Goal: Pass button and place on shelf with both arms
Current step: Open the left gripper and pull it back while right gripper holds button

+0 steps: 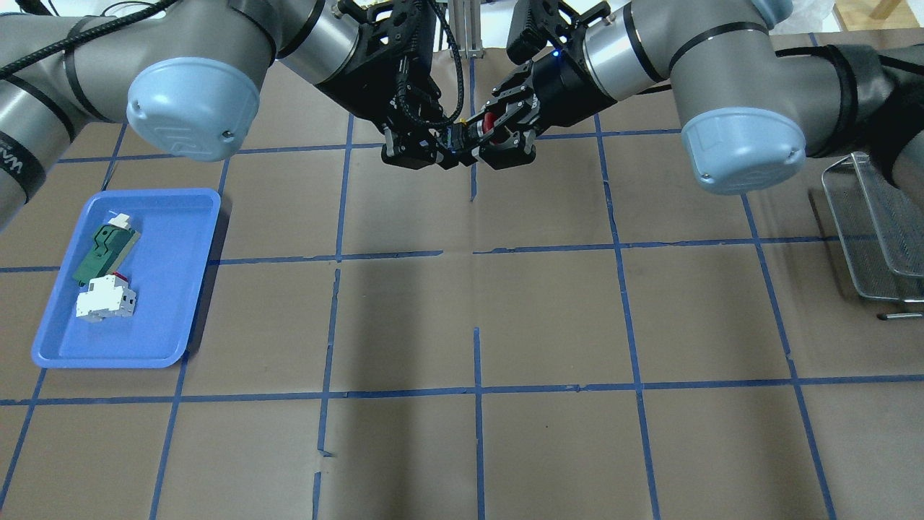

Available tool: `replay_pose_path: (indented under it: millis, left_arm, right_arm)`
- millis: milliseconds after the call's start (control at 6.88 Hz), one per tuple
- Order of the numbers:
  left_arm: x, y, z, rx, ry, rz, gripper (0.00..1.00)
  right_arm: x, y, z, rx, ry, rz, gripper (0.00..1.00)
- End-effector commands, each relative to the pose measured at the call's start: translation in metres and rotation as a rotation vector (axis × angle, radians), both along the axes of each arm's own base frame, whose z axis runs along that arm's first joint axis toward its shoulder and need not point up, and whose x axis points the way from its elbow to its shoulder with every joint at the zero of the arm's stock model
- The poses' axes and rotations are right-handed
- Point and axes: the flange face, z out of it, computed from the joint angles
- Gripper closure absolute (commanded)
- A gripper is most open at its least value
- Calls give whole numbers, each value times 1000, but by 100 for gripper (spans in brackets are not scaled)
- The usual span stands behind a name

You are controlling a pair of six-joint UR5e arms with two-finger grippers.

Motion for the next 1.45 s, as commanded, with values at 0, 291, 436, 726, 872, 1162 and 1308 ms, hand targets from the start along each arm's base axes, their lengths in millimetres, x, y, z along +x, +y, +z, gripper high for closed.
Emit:
replay_pose_path:
  millis: [0, 291, 436, 726, 872, 1162, 1308]
  left_arm:
    - [0, 0, -1, 2, 0, 1, 100]
    - [-1, -5, 4, -66, -4, 10, 0]
    - [-1, -4, 6, -69, -4, 10, 0]
    - [-1, -1, 9, -72, -3, 10, 0]
    - [-1, 1, 18, -81, -20, 23, 0]
    - [4, 7, 42, -48, -127, 163, 0]
    - [9, 9, 54, -15, -182, 219, 0]
  right_arm:
    - [-1, -2, 3, -27, 5, 13, 100]
    - [0, -1, 7, -33, 3, 15, 100]
    - [-1, -1, 7, -36, 5, 14, 100]
    - [-8, -7, 6, -40, 7, 5, 100]
    - [-25, -7, 2, -31, 56, -15, 100]
    - [-77, -21, -9, -82, 283, -63, 100]
    - [-112, -28, -11, -102, 372, -84, 100]
